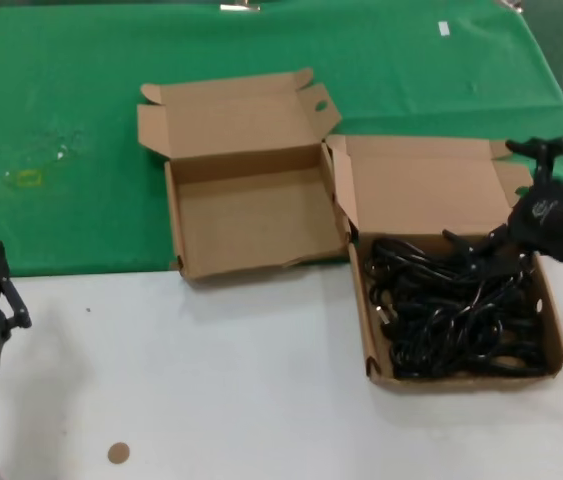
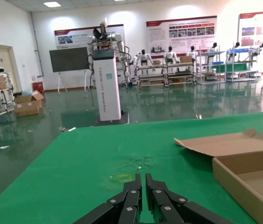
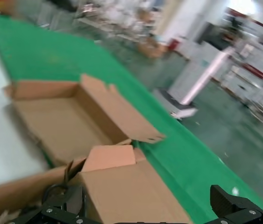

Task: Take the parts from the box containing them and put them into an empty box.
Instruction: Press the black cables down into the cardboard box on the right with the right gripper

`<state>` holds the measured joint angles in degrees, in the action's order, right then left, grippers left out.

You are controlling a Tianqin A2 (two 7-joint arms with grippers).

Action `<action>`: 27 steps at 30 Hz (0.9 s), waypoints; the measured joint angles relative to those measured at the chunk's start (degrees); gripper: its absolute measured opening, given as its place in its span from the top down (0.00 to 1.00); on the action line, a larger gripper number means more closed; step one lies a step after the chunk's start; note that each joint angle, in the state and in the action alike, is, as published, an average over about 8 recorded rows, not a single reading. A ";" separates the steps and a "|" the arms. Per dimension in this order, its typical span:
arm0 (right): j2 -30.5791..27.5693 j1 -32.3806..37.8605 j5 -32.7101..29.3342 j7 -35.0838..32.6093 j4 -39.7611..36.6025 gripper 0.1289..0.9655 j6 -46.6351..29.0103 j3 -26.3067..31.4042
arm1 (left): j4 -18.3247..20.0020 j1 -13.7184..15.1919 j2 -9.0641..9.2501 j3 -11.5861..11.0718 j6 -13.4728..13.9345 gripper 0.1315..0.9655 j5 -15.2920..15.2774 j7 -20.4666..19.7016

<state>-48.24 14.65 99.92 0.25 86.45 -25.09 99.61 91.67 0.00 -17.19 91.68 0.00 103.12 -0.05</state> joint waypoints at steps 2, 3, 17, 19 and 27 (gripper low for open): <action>-1.83 2.05 -0.59 -1.96 -0.05 0.00 -3.74 0.68 | 0.00 0.00 0.00 0.00 0.00 0.93 -0.01 0.01; -2.67 3.23 -0.93 -2.88 -0.11 0.00 -5.56 1.12 | 0.00 0.00 0.00 0.00 0.00 0.95 -0.01 0.01; -8.57 22.48 -2.34 -13.26 -4.27 0.00 -36.14 9.98 | 0.00 0.00 0.00 0.00 0.00 0.98 -0.01 0.02; -8.67 24.86 -3.59 -14.38 -5.19 0.00 -39.78 11.32 | 0.00 0.00 0.00 0.00 0.00 0.98 -0.01 0.02; -7.55 31.60 -10.06 -17.22 -8.31 0.00 -47.86 15.61 | 0.00 0.00 0.00 0.00 0.00 0.98 -0.01 0.03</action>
<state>-55.78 46.25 89.86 -16.97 78.15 -72.95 115.22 91.67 0.00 -17.19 91.68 0.00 103.11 -0.03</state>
